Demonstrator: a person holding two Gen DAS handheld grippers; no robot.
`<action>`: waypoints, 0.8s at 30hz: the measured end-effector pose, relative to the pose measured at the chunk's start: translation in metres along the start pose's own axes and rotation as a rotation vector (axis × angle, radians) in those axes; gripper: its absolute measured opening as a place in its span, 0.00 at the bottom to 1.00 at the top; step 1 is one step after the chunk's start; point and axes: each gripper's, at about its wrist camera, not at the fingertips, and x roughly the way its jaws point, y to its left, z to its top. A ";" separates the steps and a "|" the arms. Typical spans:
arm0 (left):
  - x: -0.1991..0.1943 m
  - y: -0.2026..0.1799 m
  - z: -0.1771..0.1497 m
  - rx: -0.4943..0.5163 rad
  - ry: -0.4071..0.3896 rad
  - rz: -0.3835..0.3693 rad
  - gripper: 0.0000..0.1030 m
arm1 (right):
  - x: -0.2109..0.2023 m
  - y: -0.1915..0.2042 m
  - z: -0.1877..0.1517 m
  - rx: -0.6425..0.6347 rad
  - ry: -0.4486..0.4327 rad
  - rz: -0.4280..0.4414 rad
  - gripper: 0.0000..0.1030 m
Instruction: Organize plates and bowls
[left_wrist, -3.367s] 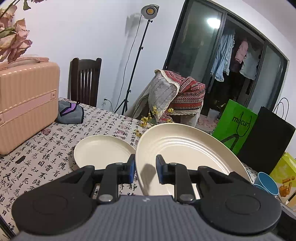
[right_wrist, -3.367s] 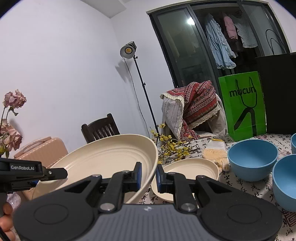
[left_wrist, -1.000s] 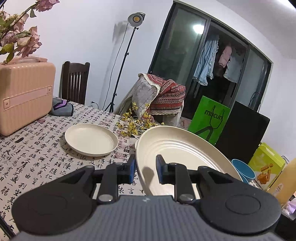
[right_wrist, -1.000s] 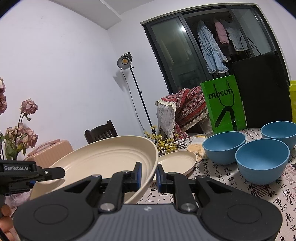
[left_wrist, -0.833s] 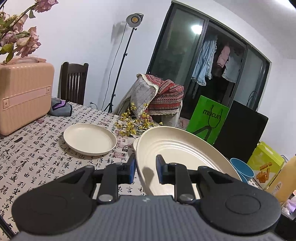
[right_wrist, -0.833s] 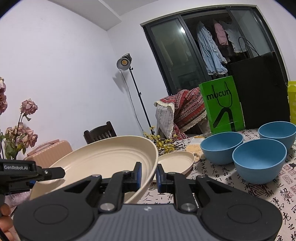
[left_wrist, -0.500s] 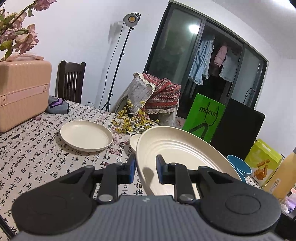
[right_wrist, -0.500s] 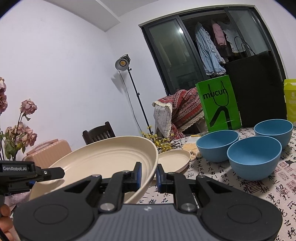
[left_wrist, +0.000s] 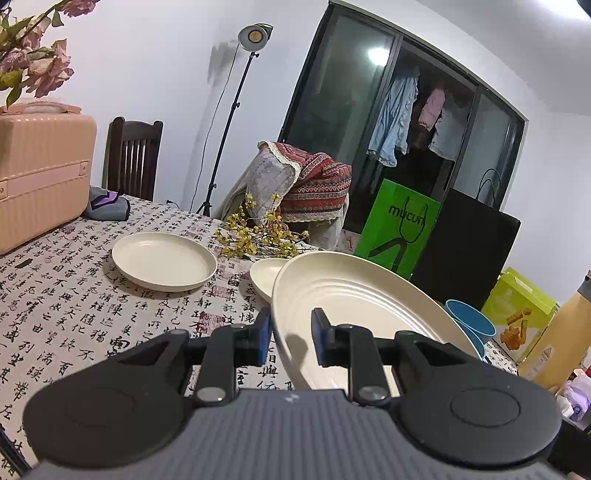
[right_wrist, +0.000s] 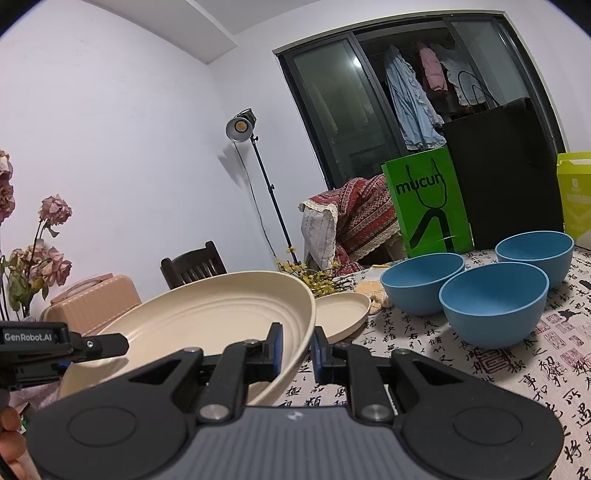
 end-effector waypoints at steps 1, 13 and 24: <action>0.000 0.000 -0.001 -0.001 0.002 -0.001 0.22 | -0.001 0.000 -0.001 0.000 0.000 -0.001 0.15; 0.003 -0.004 -0.014 0.019 -0.001 -0.003 0.22 | -0.005 -0.006 -0.011 0.003 0.000 -0.017 0.15; 0.010 -0.011 -0.025 0.034 0.015 -0.018 0.22 | -0.010 -0.017 -0.020 0.023 0.010 -0.030 0.15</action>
